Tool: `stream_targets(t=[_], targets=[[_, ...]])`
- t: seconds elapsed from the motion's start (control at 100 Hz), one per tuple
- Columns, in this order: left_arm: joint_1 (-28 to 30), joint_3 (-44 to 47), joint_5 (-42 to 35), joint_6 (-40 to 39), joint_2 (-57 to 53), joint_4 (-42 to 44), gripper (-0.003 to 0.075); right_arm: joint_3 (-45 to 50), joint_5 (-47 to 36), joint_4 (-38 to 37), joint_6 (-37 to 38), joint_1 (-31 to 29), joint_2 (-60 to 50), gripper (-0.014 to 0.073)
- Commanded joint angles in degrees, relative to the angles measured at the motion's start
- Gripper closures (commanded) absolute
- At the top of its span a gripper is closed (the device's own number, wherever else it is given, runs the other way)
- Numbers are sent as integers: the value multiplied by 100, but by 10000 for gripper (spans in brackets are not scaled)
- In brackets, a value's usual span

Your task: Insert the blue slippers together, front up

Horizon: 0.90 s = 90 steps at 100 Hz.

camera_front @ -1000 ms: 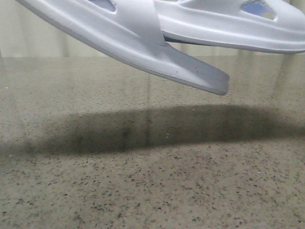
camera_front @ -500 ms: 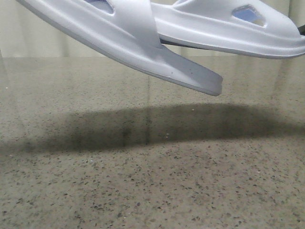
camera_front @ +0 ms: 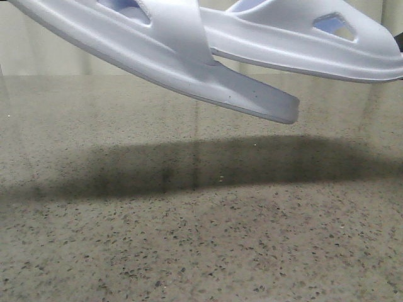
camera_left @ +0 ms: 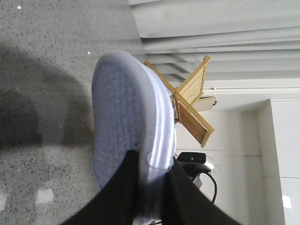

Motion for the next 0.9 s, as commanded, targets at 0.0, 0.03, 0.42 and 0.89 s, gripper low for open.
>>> stream_targets(t=[0.0, 0.03, 0.42, 0.89], targets=[[-47, -148, 299, -37, -22, -509, 704, -172, -44, -13, -249, 6, -21, 366], [-47, -148, 291, -37, -22, -509, 704, -172, -44, -27, -271, 6, -21, 336], [-47, -148, 201, -37, -22, -509, 704, -172, -920, -27, -300, 6, -21, 261], [-47, -148, -5, -37, 10, -277, 704, -866, -1490, -70, -369, 6, -540, 262]])
